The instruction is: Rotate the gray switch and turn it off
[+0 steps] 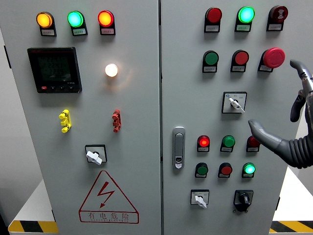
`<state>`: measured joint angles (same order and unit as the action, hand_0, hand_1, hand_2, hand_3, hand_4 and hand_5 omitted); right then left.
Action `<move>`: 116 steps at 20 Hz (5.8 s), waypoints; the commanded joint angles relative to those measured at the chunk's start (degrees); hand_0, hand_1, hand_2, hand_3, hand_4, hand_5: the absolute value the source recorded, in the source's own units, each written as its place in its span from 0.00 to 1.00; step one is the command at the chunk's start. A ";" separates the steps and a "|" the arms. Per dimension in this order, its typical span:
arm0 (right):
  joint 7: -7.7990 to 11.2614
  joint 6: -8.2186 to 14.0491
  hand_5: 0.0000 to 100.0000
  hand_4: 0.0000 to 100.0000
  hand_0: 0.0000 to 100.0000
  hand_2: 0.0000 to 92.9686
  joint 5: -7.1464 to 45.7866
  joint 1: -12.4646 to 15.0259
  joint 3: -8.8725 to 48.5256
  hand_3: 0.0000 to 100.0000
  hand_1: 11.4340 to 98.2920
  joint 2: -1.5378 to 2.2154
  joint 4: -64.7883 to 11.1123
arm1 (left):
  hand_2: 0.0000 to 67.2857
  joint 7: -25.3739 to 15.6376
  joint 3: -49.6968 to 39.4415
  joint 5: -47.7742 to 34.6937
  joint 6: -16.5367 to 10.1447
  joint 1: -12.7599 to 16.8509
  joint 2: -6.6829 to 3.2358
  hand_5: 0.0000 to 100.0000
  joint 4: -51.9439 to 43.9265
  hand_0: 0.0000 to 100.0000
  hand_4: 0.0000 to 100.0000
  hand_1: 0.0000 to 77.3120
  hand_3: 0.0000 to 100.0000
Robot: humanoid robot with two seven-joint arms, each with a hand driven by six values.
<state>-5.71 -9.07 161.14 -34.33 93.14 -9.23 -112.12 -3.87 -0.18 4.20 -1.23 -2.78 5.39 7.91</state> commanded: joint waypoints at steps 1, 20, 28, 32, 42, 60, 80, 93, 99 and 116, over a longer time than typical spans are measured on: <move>0.00 0.02 0.97 1.00 0.00 0.10 -0.04 -0.04 0.11 0.89 0.37 0.00 0.14 | 0.20 0.00 0.00 0.02 0.00 -0.03 -0.03 0.12 0.00 0.00 0.10 0.00 0.18; -4.57 0.54 0.97 1.00 0.00 0.51 -2.76 -0.83 -0.94 0.88 0.29 0.09 4.89 | 0.20 0.00 0.00 -0.07 0.00 -0.03 0.05 0.12 0.00 0.00 0.10 0.00 0.18; -6.16 0.54 0.96 1.00 0.00 0.61 -2.76 -2.23 -2.96 0.88 0.27 0.09 7.96 | 0.20 0.00 0.00 -0.07 0.00 -0.03 0.05 0.12 0.00 0.00 0.10 0.00 0.18; -6.16 0.54 0.96 1.00 0.00 0.63 -2.85 -3.72 -3.14 0.87 0.27 0.09 10.07 | 0.20 0.00 0.00 -0.07 0.00 -0.03 -0.03 0.12 0.00 0.00 0.10 0.00 0.18; -6.07 0.81 0.95 1.00 0.00 0.63 -3.29 -6.18 -3.05 0.87 0.24 0.09 14.55 | 0.20 0.00 0.00 -0.07 0.00 -0.03 0.05 0.12 0.00 0.00 0.10 0.00 0.18; -5.72 0.72 0.95 1.00 0.00 0.64 -3.20 -9.00 -3.14 0.86 0.24 0.09 18.95 | 0.20 0.00 0.00 0.02 0.00 -0.03 -0.03 0.12 0.00 0.00 0.09 0.00 0.18; -5.80 0.63 0.94 1.00 0.00 0.69 -2.41 -10.67 -3.40 0.87 0.22 0.09 20.97 | 0.20 0.00 0.00 -0.07 0.00 -0.03 -0.03 0.12 0.00 0.00 0.10 0.00 0.18; -7.65 0.72 0.94 1.00 0.00 0.70 -2.15 -11.81 -4.55 0.87 0.22 0.09 22.29 | 0.20 0.00 0.00 -0.07 0.00 -0.03 0.05 0.12 0.00 0.00 0.10 0.00 0.18; -7.83 0.72 0.94 1.00 0.00 0.70 -1.27 -12.08 -4.72 0.87 0.22 0.09 22.47 | 0.20 0.00 0.00 0.02 0.00 -0.03 0.05 0.12 0.00 0.00 0.09 0.00 0.18; -8.88 0.72 0.94 1.00 0.39 0.71 -0.65 -12.60 -5.69 0.86 0.20 0.09 22.91 | 0.20 0.00 0.00 -0.07 0.00 -0.03 -0.03 0.12 0.00 0.00 0.10 0.00 0.18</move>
<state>-14.46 -8.35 160.45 -46.94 87.52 -9.14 -89.21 -3.86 -0.18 4.16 -1.23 -2.81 5.40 7.91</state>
